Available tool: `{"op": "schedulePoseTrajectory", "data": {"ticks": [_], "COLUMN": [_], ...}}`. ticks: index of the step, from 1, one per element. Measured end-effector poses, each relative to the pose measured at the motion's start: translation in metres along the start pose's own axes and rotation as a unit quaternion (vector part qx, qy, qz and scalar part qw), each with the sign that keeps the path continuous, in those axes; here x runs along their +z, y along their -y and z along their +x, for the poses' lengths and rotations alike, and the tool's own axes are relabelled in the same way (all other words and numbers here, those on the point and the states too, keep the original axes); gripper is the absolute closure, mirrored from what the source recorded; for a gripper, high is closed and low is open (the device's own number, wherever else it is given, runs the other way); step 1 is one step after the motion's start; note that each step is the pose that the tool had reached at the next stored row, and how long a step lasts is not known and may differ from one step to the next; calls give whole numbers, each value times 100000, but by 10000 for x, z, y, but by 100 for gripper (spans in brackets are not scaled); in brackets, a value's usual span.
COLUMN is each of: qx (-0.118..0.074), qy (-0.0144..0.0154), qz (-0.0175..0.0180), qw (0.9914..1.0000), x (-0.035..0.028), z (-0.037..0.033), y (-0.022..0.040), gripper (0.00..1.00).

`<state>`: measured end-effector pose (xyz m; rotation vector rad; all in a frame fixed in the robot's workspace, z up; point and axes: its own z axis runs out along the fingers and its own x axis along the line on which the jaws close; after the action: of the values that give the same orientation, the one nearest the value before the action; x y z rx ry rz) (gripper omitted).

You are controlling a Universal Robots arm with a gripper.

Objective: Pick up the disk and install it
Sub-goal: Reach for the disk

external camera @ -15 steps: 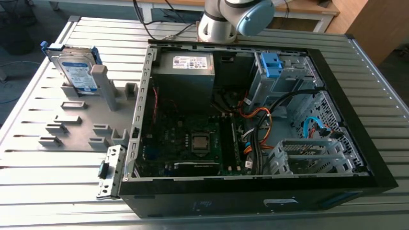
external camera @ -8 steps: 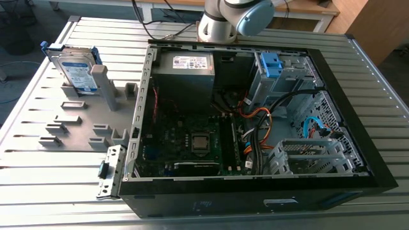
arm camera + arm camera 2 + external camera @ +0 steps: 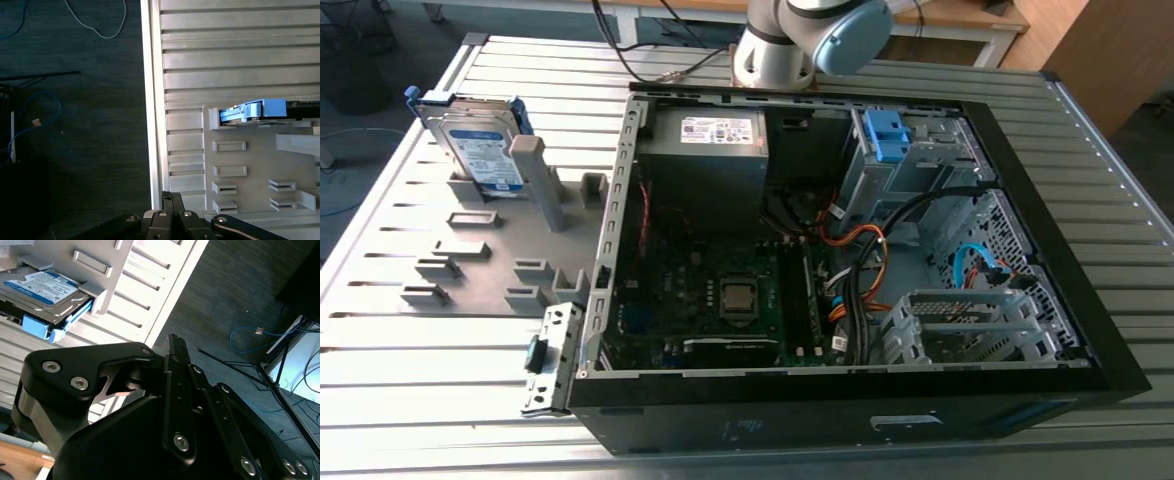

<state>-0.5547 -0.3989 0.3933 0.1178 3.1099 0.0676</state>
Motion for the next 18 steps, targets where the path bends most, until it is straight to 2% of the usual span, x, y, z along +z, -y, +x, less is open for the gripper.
{"op": "schedulePoseTrajectory", "data": {"ticks": [18], "qx": [3], "qy": [0], "qz": [0], "qw": [100000], "x": [-4], "z": [141], "y": [11], "gripper": [89]}}
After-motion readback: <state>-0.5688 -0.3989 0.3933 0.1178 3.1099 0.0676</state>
